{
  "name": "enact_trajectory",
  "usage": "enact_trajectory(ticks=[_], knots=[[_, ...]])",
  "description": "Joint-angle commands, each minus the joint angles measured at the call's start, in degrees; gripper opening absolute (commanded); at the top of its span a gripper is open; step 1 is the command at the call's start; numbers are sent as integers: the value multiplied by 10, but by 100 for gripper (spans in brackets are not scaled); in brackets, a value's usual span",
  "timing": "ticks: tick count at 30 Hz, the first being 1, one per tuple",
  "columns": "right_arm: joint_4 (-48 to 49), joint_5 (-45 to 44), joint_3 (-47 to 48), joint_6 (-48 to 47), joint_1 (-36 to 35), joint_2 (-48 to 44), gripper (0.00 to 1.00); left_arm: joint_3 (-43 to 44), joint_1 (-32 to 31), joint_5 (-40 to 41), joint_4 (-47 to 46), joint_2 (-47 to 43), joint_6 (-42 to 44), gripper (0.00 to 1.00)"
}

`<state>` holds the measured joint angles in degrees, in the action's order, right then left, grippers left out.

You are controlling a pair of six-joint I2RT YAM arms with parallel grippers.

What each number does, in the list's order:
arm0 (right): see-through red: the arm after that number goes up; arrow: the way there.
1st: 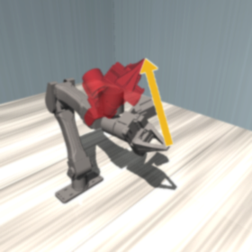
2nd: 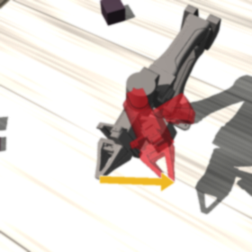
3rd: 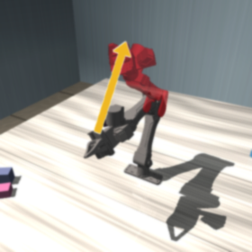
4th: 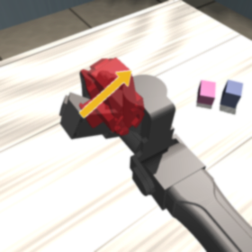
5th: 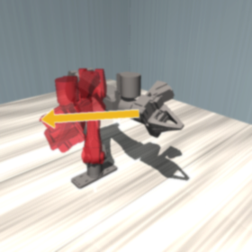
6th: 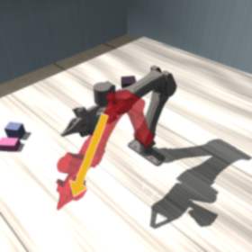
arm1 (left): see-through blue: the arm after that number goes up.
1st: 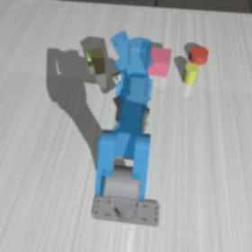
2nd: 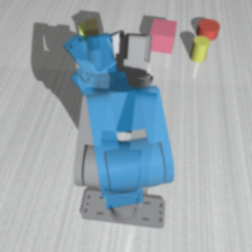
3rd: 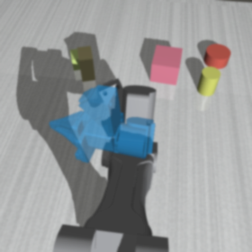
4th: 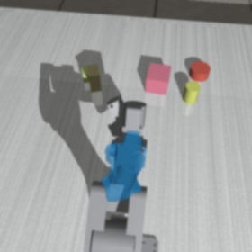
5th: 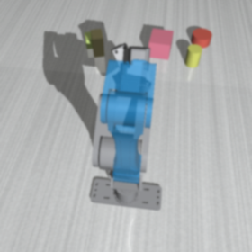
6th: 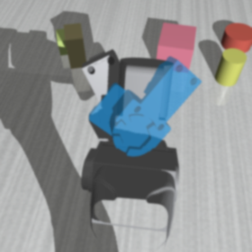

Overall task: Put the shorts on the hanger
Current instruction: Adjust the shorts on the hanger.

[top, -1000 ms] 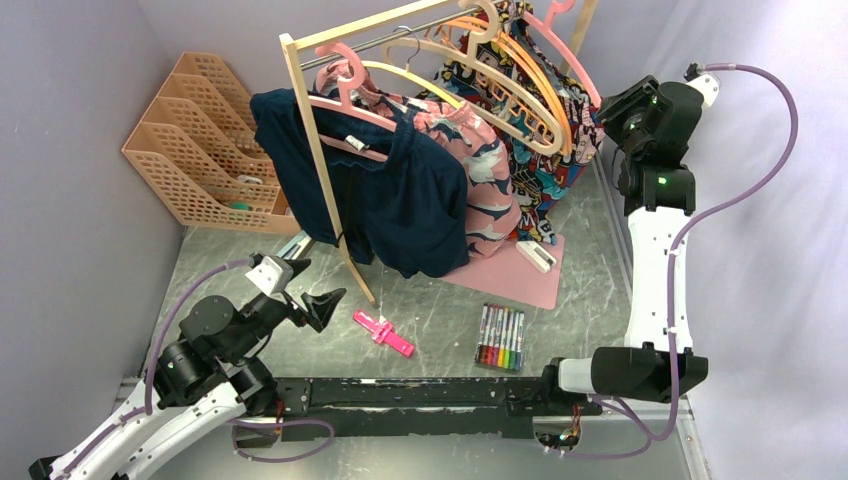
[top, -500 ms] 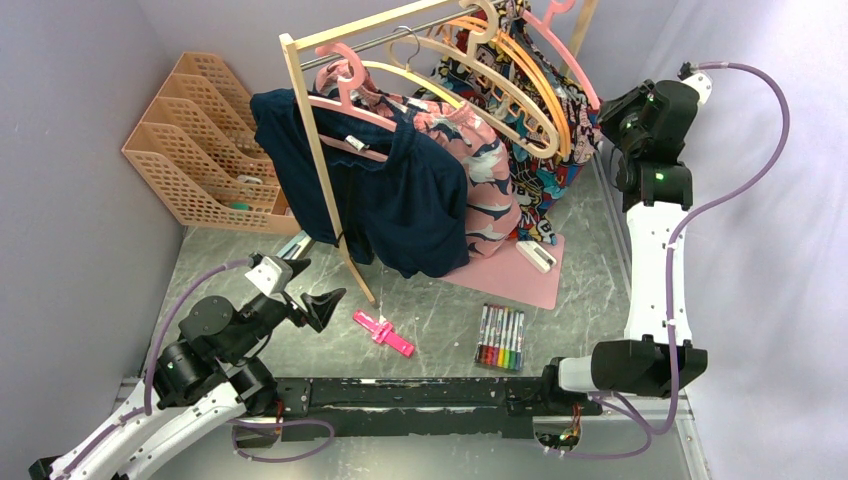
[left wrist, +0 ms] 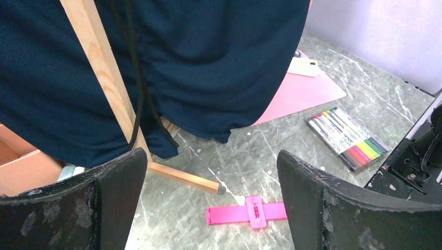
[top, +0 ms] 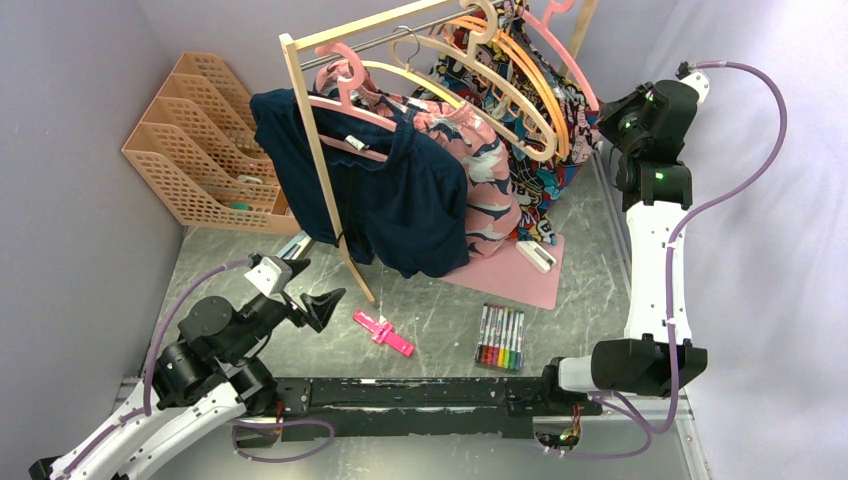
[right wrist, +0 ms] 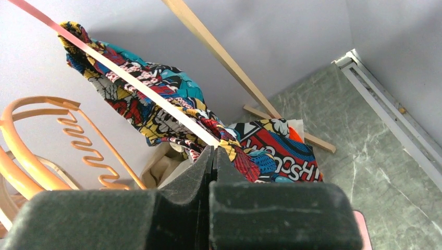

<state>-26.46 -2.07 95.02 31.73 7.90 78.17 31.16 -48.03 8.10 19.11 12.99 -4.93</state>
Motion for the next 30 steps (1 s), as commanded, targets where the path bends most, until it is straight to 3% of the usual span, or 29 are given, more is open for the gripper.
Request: enact_trajectory(ticks=[1,30], knots=[[18,24,17,2,-2,4,0,5,5,-1,-14,-7,0,98],[63,137,182,30,-42,117,0,4,5,11,-13,-5,0,98]])
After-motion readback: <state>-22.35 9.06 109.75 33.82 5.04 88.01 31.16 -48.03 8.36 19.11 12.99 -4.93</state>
